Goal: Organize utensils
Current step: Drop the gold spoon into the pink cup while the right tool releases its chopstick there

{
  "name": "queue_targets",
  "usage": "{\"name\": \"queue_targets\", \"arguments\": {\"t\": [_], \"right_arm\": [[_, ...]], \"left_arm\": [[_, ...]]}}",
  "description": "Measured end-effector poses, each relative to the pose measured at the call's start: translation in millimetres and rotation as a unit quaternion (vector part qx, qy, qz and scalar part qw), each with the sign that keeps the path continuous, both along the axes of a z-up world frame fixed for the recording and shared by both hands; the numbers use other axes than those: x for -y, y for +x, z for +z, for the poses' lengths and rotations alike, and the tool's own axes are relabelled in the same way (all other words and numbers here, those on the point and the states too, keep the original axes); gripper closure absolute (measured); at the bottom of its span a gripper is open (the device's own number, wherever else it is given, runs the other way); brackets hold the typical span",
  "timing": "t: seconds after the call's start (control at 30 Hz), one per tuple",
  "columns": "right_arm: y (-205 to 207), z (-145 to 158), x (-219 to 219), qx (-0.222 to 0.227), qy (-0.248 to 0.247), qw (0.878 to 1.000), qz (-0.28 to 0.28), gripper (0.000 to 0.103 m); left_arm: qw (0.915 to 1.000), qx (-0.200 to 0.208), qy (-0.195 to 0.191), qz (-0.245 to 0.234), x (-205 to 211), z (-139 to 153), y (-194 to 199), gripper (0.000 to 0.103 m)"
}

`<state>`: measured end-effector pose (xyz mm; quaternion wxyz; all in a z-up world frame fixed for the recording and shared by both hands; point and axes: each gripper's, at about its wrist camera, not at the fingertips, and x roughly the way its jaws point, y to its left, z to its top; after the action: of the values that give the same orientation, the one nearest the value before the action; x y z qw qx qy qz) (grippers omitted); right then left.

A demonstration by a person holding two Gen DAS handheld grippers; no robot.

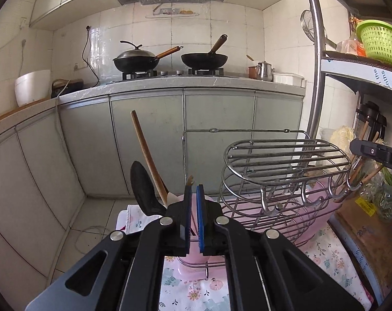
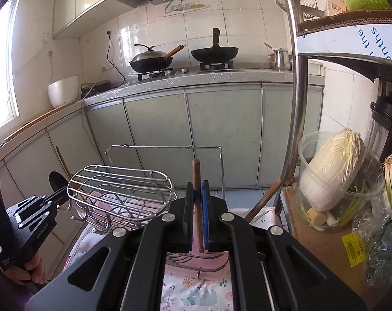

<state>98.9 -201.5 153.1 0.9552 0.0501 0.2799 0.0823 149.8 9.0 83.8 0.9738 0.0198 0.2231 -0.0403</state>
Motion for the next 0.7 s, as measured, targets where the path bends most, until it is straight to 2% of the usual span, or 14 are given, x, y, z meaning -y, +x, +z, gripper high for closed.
{"name": "queue_targets", "arguments": {"t": [0.13, 0.23, 0.3, 0.47, 0.7], "right_arm": [[0.9, 1.6, 0.4, -0.009, 0.008, 1.0, 0.007, 0.096], [0.7, 2.8, 0.7, -0.018, 0.013, 1.0, 0.012, 0.095], [0.2, 4.9, -0.3, -0.019, 0.011, 1.0, 0.017, 0.09], [-2.8, 12.7, -6.9, -0.02, -0.003, 0.999, 0.03, 0.064], [-14.7, 27.7, -5.6, 0.0, -0.005, 1.0, 0.02, 0.059]], "left_arm": [[1.0, 0.007, -0.005, 0.001, -2.3, 4.6, -5.3, 0.07], [0.9997, 0.016, -0.017, -0.006, -4.9, 11.6, -10.7, 0.063], [0.9995, 0.018, -0.026, -0.009, -6.9, 15.4, -14.1, 0.061], [0.9982, 0.02, -0.052, -0.02, -11.1, 24.8, -22.5, 0.059], [0.9968, 0.025, -0.071, -0.03, -14.3, 32.2, -34.9, 0.058]]}}
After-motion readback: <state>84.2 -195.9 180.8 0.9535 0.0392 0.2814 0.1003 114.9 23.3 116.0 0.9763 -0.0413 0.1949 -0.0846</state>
